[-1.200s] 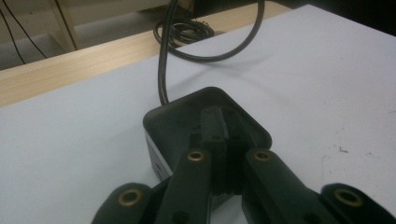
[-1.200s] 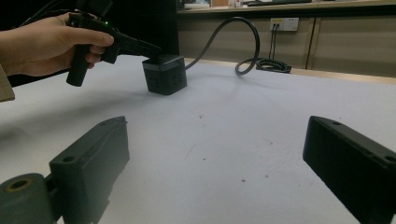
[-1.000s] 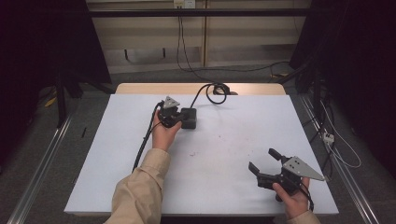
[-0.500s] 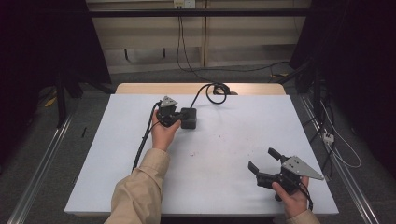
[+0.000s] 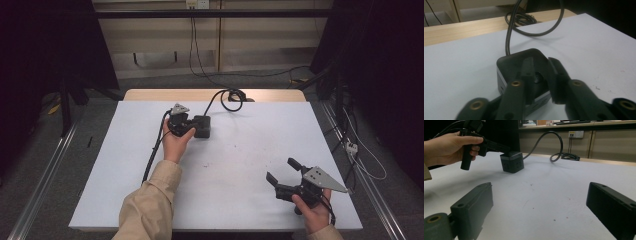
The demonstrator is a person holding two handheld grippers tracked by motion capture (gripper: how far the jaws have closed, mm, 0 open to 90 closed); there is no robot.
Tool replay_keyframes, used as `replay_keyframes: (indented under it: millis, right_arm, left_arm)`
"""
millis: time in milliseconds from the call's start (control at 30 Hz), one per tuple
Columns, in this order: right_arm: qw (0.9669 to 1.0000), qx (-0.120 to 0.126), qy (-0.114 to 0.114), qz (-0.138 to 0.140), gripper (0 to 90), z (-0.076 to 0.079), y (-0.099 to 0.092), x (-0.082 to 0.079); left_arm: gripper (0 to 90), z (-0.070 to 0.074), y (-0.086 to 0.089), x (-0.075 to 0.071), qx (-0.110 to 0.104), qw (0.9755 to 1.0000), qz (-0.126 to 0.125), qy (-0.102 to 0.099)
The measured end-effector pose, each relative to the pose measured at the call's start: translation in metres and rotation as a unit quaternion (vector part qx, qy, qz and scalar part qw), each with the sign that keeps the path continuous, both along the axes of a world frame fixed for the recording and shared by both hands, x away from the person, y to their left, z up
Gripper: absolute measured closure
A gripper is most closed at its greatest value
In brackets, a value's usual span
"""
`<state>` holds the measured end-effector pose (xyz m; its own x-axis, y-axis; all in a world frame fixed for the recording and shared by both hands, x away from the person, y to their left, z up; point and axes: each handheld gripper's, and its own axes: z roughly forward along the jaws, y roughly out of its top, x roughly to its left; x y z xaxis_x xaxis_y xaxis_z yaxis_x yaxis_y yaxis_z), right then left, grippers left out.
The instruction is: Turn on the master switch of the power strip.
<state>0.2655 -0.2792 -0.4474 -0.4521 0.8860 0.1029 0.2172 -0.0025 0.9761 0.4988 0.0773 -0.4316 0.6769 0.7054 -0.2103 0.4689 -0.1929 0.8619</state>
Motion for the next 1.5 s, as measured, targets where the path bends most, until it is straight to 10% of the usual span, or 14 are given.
replay_keyframes:
  millis: [633, 1500]
  right_arm:
    - [1.0000, -0.002, -0.001, 0.000, 6.7, 0.001, 0.001, 0.000]
    - [1.0000, 0.000, 0.002, 0.000, 6.7, 0.001, 0.001, -0.001]
  left_arm:
    - [31.1, 0.000, 0.030, -0.030, -0.005, 0.9993, -0.033, 0.018]
    - [11.3, 0.001, 0.067, -0.074, -0.014, 0.9988, -0.046, 0.004]
